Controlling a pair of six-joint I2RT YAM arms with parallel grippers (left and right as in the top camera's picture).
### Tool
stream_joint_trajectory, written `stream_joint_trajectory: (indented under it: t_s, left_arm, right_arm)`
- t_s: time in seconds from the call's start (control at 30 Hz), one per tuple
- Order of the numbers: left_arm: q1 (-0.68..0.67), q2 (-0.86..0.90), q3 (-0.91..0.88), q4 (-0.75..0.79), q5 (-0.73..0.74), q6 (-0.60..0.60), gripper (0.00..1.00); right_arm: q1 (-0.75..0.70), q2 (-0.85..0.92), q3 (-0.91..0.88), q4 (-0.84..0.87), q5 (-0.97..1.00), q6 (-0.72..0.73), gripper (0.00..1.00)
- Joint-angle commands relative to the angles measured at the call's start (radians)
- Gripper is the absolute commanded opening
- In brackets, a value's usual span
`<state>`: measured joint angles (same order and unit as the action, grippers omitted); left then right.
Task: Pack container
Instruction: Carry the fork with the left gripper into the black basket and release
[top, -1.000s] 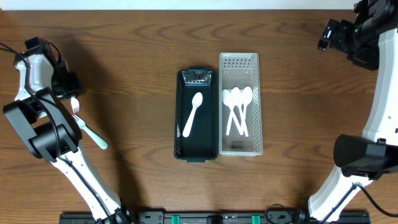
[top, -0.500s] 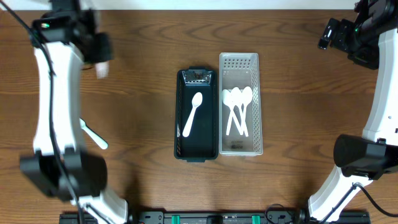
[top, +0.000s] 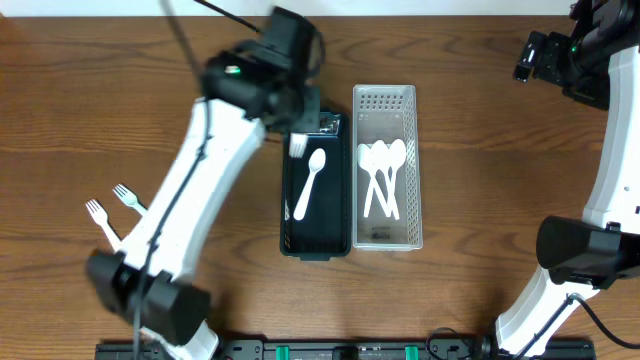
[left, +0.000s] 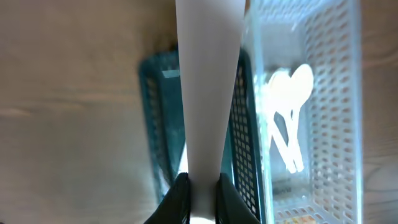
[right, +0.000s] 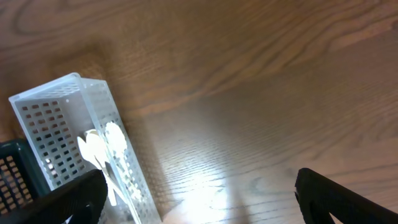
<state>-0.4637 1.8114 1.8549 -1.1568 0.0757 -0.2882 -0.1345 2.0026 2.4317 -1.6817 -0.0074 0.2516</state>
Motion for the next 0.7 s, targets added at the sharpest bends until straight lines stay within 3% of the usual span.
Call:
stream_joint_trajectory:
  t_s: [0.0,0.27,0.53,0.57,0.63,0.67]
  left_arm:
    - [-0.032,0.082,-0.034,-0.012,0.006,-0.109,0.06]
    - [-0.086,0.274,-0.037,-0.03,0.032,-0.145,0.06]
    - [-0.079,0.346,-0.038,-0.046,0.032,-0.138,0.08]
    - [-0.078,0.346,-0.038,-0.045,0.027,-0.13,0.17]
    - [-0.075,0.345,-0.037,-0.046,0.021,-0.106,0.47]
    - [-0.073,0.345,-0.037,-0.048,0.02,-0.094,0.51]
  right_arm:
    - [-0.005,0.001,0.006,0.002,0.012,-0.042,0.99]
    - [-0.005,0.001,0.006,-0.002,0.019,-0.052,0.99]
    - [-0.005,0.001,0.006,-0.01,0.019,-0.059,0.99]
    - [-0.005,0.001,0.006,-0.01,0.019,-0.059,0.99]
    - [-0.007,0.001,0.006,-0.01,0.019,-0.059,0.99]
    - [-0.01,0.001,0.006,-0.01,0.019,-0.059,0.99]
